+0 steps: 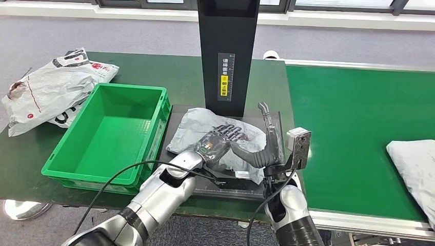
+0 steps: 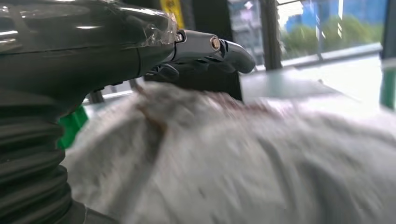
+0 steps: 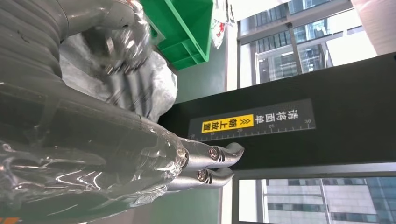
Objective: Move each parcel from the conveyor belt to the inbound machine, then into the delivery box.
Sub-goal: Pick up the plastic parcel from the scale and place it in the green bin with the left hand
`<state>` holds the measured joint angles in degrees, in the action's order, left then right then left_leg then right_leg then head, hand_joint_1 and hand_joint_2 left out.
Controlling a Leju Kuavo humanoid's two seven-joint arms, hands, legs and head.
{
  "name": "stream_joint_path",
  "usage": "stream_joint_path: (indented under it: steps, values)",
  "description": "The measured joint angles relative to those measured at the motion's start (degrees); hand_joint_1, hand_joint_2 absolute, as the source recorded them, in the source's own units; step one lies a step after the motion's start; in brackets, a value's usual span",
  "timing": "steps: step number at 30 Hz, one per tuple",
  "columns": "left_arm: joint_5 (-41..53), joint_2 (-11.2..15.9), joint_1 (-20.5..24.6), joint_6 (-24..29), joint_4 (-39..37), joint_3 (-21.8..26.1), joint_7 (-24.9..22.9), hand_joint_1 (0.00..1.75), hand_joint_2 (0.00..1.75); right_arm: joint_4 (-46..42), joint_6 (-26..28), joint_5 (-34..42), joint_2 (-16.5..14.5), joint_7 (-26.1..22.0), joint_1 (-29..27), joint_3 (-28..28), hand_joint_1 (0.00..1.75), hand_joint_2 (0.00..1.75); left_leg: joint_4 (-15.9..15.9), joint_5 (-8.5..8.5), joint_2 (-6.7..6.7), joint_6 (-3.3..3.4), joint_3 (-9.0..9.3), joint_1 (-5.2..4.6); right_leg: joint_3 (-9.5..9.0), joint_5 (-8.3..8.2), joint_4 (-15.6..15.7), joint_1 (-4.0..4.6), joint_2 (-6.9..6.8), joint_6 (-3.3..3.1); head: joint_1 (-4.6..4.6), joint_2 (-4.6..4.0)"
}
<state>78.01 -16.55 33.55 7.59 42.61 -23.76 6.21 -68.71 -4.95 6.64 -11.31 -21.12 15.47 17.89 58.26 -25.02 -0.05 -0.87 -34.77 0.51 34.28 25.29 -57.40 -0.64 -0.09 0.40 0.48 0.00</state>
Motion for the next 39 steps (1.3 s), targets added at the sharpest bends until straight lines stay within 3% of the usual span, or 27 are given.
stream_joint_path:
  steps: [5, 7, 8, 11, 12, 16, 23, 33, 39]
  values:
    - [0.0, -1.9, 2.8, -1.8, -7.4, -1.3, 0.5, 0.02, 1.75, -1.8, 0.1, -0.7, -0.6, 1.1, -1.3, -0.8, 0.00, 1.75, 0.0, -0.01, 0.00, 0.00, -0.01, 0.00, 0.02, 0.01, 0.0, 0.00, 0.00, 0.00, 0.00, 0.00]
    - [-0.2, -2.6, 3.6, -2.2, -9.3, -1.8, 0.5, 0.19, 1.75, -3.0, 0.3, -1.2, -0.8, 1.7, -2.0, -1.2, 0.00, 1.75, 0.0, -0.01, 0.00, 0.00, -0.02, 0.00, 0.02, 0.02, 0.0, 0.00, -0.01, -0.01, 0.00, 0.00]
    - [-0.4, -2.9, 4.0, -2.3, -10.2, -2.1, 0.4, 0.39, 1.75, -3.7, 0.4, -1.5, -0.8, 2.1, -2.5, -1.5, 0.00, 1.75, 0.0, -0.01, -0.01, 0.00, -0.02, 0.00, 0.02, 0.02, 0.0, 0.00, -0.01, -0.01, 0.00, 0.00]
    - [-1.7, -3.4, 4.6, -2.6, -11.8, -3.4, 0.0, 1.34, 1.75, -5.8, 0.5, -2.2, -1.0, 2.9, -3.9, -2.4, 0.00, 1.75, 0.0, -0.02, -0.01, 0.00, -0.02, 0.00, 0.02, 0.02, 0.0, 0.00, -0.01, -0.01, 0.00, 0.00]
    - [-2.1, -3.6, 4.6, -2.7, -12.2, -3.9, -0.1, 1.52, 1.75, -6.4, 0.6, -2.3, -1.0, 3.0, -4.3, -2.6, 0.00, 1.75, 0.0, -0.02, 0.00, 0.01, -0.03, 0.00, 0.02, 0.02, 0.0, 0.00, 0.00, -0.01, 0.00, 0.00]
    - [-3.6, -4.0, 4.8, -2.9, -13.0, -5.3, -0.6, 1.37, 1.75, -8.7, 0.9, -2.7, -1.1, 3.6, -5.9, -3.1, 0.00, 1.75, 0.0, -0.02, 0.00, 0.00, -0.02, 0.00, 0.02, 0.02, 0.0, 0.00, -0.01, -0.01, 0.00, 0.00]
    - [-6.3, -4.3, 5.4, -2.3, -13.6, -7.2, -1.8, 1.73, 1.75, -12.2, 1.0, -3.7, -1.4, 4.7, -8.2, -4.0, 0.00, 1.75, 0.0, -0.02, 0.00, 0.00, -0.02, 0.00, 0.02, 0.02, 0.0, 0.00, 0.00, -0.01, 0.00, 0.00]
    - [-5.2, -4.2, 5.8, 3.0, -13.0, -8.9, -7.3, 1.75, 1.75, -16.0, 1.3, -4.9, -1.6, 5.0, -11.3, -5.0, 0.00, 1.75, 0.0, -0.02, -0.01, 0.01, -0.05, 0.00, 0.02, 0.02, 0.0, 0.00, -0.01, -0.01, 0.00, 0.00]
    - [2.3, -1.6, 7.3, 4.7, -7.5, -8.1, -13.1, 1.75, 1.75, -18.5, 1.5, -5.3, -1.6, 5.0, -13.7, -5.7, 0.00, 1.75, 0.0, -0.01, 0.01, 0.00, -0.05, 0.01, 0.03, 0.02, 0.0, 0.01, 0.00, -0.01, 0.00, 0.00]
